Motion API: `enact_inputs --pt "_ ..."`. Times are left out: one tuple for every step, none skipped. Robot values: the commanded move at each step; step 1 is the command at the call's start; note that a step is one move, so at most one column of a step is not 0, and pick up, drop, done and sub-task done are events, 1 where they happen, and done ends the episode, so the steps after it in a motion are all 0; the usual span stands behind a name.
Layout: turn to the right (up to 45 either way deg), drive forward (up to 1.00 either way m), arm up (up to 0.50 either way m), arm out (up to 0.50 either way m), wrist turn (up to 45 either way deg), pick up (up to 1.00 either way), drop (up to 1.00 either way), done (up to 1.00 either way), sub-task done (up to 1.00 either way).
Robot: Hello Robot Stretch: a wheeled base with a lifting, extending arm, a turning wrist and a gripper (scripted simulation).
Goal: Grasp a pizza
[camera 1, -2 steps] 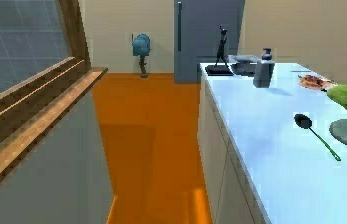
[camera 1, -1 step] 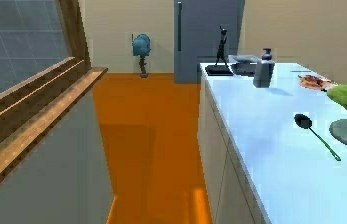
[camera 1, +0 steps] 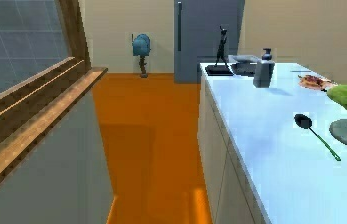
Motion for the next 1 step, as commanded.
enact_inputs --pt "0.0 0.00 0.00 0.00 45.0 0.00 0.00 0.00 0.00"
